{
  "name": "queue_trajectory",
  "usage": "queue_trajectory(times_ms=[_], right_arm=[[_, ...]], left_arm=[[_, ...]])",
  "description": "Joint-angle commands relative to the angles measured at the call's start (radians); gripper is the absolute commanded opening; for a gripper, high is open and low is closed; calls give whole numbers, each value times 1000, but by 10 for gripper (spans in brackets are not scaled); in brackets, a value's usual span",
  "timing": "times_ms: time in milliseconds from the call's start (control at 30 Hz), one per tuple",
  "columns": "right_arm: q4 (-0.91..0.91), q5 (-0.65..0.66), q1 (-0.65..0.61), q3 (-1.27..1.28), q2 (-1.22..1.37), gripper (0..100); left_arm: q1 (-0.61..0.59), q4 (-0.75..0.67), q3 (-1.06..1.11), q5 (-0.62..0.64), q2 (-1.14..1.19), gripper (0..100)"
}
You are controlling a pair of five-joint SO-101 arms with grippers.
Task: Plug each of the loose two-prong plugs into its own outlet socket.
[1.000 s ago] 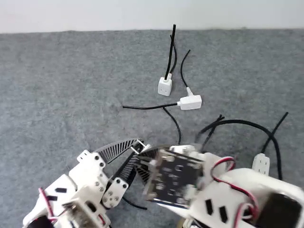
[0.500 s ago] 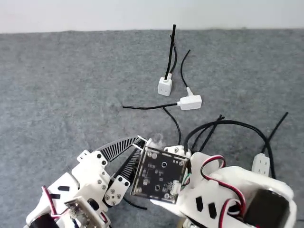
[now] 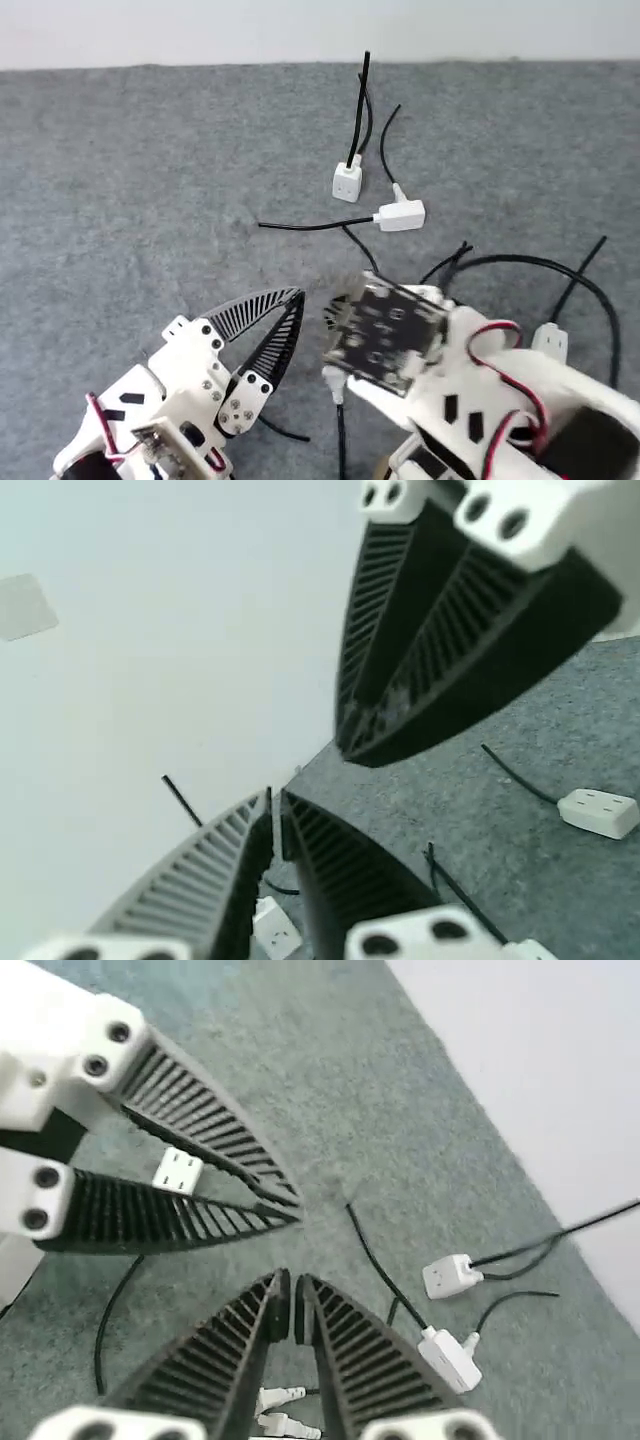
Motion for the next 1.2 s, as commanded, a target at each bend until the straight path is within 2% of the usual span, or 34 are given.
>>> queue_trajectory(times_ms=[0, 133, 233, 333, 467, 600, 867, 1167], right_arm=[[35, 14, 101, 107, -7, 9], [-61, -2, 220, 284, -15, 9], [-170, -80, 303, 439, -4, 12], [-294, -92, 308, 632, 10, 14], [-486, -100, 302, 819, 45, 71], [-682, -123, 298, 962, 104, 102], [-1018, -459, 298, 1137, 237, 105], [-1046, -491, 315, 1152, 266, 105]], left_arm=[[-130, -115, 21, 0, -14, 13], [-388, -354, 176, 8, -8, 13], [-503, -500, 340, 9, -8, 13], [-577, -522, 467, 9, -8, 13], [-672, -522, 568, 14, -9, 13], [-689, -537, 602, 104, -11, 13], [-687, -534, 605, 143, -6, 13], [-689, -566, 608, 135, 44, 13]])
